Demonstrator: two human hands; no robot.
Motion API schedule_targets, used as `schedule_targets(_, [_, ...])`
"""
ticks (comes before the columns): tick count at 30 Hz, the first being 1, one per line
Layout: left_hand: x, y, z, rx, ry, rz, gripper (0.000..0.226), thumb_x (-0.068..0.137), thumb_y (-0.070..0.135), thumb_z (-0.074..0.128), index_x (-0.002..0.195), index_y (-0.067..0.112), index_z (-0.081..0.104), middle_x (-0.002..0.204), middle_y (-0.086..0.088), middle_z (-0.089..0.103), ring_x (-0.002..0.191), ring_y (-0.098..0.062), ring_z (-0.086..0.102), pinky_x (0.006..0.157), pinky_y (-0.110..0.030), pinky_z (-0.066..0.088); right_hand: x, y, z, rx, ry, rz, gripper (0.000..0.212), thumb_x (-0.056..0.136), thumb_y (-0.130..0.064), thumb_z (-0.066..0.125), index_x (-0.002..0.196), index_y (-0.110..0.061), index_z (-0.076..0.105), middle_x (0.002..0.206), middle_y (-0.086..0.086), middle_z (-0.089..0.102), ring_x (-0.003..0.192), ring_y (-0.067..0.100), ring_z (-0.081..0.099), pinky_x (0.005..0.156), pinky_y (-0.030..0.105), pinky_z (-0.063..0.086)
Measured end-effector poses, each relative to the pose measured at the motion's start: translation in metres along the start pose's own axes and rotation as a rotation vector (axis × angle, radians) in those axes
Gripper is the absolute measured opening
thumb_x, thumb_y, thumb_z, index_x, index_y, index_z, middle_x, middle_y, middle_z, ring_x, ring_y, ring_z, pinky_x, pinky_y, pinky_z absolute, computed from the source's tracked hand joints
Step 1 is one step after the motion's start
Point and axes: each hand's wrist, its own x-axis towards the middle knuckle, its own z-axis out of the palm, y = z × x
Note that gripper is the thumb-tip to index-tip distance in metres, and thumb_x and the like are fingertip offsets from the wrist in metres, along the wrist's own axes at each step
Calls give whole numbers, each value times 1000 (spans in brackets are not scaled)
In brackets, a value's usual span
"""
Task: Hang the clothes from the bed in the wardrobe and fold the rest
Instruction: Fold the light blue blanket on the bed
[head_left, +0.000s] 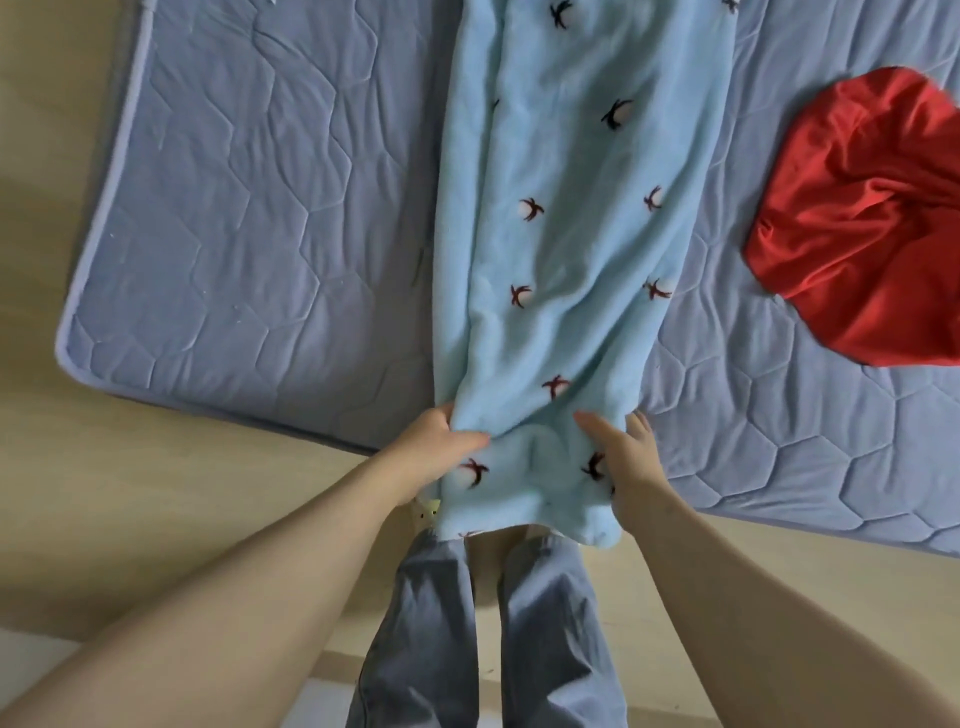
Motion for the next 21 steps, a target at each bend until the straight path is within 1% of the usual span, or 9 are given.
schedule_targets(2, [-1, 2, -5, -253, -31, -133, 6, 82, 10, 61, 86, 13, 65, 69, -4, 72, 63, -20, 67, 65, -30, 53, -1, 0, -3, 47, -84, 106, 11, 81, -16, 69, 88, -18, 61, 92, 9, 69, 77, 26, 67, 63, 36, 58])
schedule_targets(3, [-3, 3, -8, -366, -45, -186, 8, 82, 12, 59, 81, 10, 66, 67, -9, 71, 58, -23, 67, 61, -30, 54, -3, -1, -5, 49, -128, 154, 11, 81, -16, 70, 90, -17, 63, 85, 7, 72, 74, 25, 68, 61, 34, 57])
schedule_targets(6, [-10, 0, -15, -539, -36, -269, 16, 83, 15, 53, 77, 6, 64, 62, -13, 68, 51, -24, 65, 53, -27, 53, -13, 2, -12, -55, -195, 197, 18, 78, -16, 72, 94, -11, 66, 85, 7, 73, 81, 27, 68, 68, 34, 56])
schedule_targets(8, [-17, 0, -12, -502, -35, -252, 13, 86, 13, 51, 81, 7, 62, 61, -10, 68, 50, -22, 65, 52, -26, 52, -21, 3, -16, -106, -200, 171, 20, 78, -17, 73, 95, -9, 67, 87, 9, 73, 81, 26, 69, 68, 34, 57])
schedule_targets(11, [-24, 0, -7, -283, -39, -144, 13, 85, 2, 57, 89, 13, 60, 59, -1, 69, 50, -13, 65, 45, -20, 50, -27, 0, -25, -125, -168, 83, 6, 77, -13, 73, 81, -11, 68, 75, 5, 72, 66, 20, 68, 53, 29, 56])
schedule_targets(13, [-29, -1, -3, -151, -54, -118, 20, 82, 2, 64, 90, 20, 59, 61, 4, 69, 53, -9, 65, 47, -19, 49, -30, -4, -30, -115, -163, 67, 5, 77, -11, 72, 79, -11, 68, 78, 10, 71, 70, 26, 68, 62, 36, 58])
schedule_targets(15, [-35, -4, -1, -110, -57, -163, 21, 79, 8, 70, 89, 23, 58, 73, 2, 68, 65, -12, 64, 56, -24, 49, -36, -6, -34, -128, -185, 99, 7, 78, -12, 72, 82, -9, 68, 84, 13, 71, 77, 31, 67, 71, 41, 57])
schedule_targets(19, [-53, -7, 3, -174, -77, -256, 24, 74, 18, 77, 91, 20, 60, 82, 2, 72, 77, -14, 67, 61, -26, 51, -58, -3, -47, -202, -265, 246, 16, 78, -13, 71, 91, -8, 66, 81, 11, 72, 69, 25, 68, 59, 32, 55])
schedule_targets(21, [-64, -8, 5, -182, -59, -263, 25, 72, 21, 78, 91, 21, 61, 85, 3, 72, 83, -14, 67, 64, -26, 50, -72, 1, -54, -242, -338, 310, 15, 78, -14, 71, 91, -7, 67, 78, 10, 73, 66, 23, 69, 59, 30, 56])
